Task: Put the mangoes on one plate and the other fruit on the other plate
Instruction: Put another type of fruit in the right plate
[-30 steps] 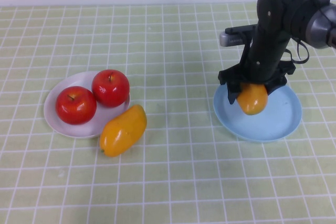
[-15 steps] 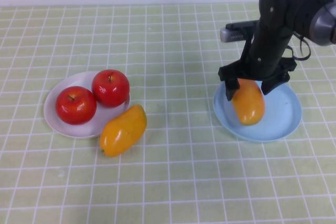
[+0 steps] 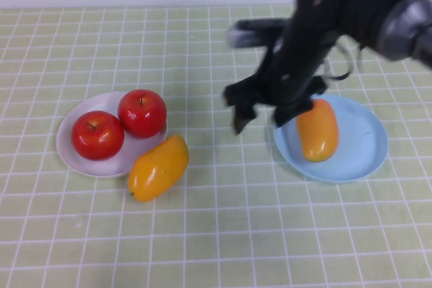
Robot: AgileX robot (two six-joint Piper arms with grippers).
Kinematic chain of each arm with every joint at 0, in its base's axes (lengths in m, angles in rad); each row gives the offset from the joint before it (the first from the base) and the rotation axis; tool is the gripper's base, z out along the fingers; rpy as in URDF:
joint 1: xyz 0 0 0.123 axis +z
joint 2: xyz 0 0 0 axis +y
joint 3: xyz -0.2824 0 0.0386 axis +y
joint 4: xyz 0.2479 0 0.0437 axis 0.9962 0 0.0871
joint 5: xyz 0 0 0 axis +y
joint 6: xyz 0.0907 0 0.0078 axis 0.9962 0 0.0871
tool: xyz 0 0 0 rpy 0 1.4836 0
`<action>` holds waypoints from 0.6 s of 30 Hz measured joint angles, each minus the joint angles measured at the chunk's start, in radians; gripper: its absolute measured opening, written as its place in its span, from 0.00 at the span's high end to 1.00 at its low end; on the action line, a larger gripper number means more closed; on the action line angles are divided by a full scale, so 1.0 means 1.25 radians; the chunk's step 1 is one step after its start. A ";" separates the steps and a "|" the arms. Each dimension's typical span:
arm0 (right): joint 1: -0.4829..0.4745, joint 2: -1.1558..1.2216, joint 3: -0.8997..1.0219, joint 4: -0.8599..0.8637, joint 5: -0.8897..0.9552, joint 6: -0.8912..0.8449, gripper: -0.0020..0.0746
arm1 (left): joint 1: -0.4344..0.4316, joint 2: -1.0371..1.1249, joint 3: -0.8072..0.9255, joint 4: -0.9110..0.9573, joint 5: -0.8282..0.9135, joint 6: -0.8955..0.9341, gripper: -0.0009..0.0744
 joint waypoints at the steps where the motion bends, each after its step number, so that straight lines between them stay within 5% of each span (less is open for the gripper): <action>1: 0.022 0.000 0.000 0.002 0.000 0.000 0.27 | 0.000 0.000 0.000 0.000 0.000 0.000 0.99; 9: 0.144 0.009 0.000 0.016 -0.015 0.074 0.27 | 0.000 0.000 0.000 0.000 0.000 0.000 0.99; 18: 0.189 0.074 0.000 0.039 -0.154 0.204 0.22 | 0.000 0.000 0.000 0.000 0.000 0.000 0.99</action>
